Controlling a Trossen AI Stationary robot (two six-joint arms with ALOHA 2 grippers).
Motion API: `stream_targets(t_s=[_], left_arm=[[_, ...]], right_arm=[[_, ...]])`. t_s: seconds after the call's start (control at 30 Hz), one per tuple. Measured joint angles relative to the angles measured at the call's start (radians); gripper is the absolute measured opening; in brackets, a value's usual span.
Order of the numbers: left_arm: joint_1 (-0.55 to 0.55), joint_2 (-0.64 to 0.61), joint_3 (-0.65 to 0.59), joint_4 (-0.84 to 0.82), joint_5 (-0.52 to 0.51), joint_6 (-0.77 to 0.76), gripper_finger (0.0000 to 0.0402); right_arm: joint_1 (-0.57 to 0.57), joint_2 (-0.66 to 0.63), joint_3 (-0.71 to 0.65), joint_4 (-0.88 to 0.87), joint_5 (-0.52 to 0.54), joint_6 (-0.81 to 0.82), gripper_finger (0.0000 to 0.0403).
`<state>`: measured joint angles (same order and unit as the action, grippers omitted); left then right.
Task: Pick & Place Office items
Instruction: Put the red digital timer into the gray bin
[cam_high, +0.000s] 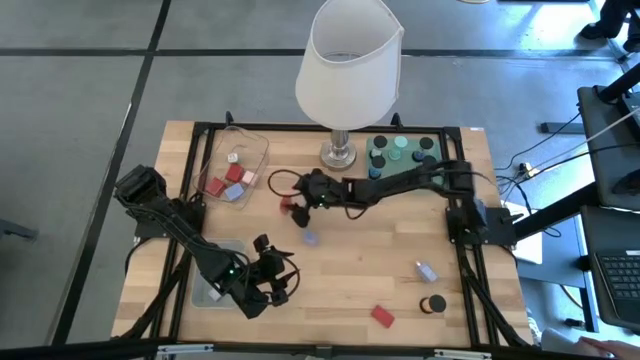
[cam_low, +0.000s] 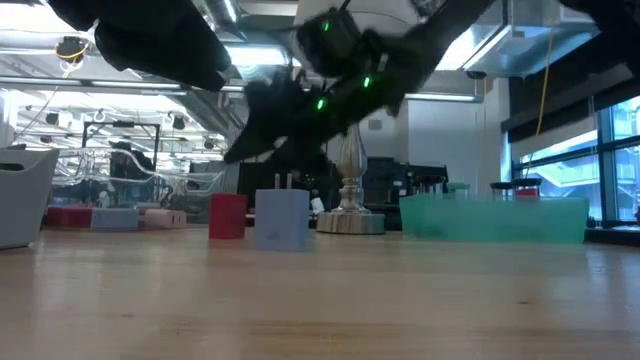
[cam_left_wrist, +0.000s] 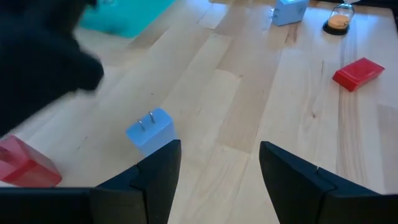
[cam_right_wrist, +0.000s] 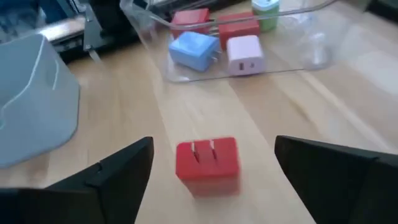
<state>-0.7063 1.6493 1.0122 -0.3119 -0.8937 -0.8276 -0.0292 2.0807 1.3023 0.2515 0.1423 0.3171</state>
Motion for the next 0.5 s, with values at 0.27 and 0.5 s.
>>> stream_targets(t_s=[0.27, 0.5], left_arm=[[-0.020, 0.000, 0.000, 0.001, 0.002, -0.041, 0.0214], [-0.048, 0.000, 0.000, 0.001, -0.002, -0.107, 0.0214]], right_arm=[[0.065, -0.264, 0.000, -0.581, -0.026, -0.133, 0.0317], [0.260, -0.425, 0.000, -0.925, -0.027, -0.086, 0.0304]])
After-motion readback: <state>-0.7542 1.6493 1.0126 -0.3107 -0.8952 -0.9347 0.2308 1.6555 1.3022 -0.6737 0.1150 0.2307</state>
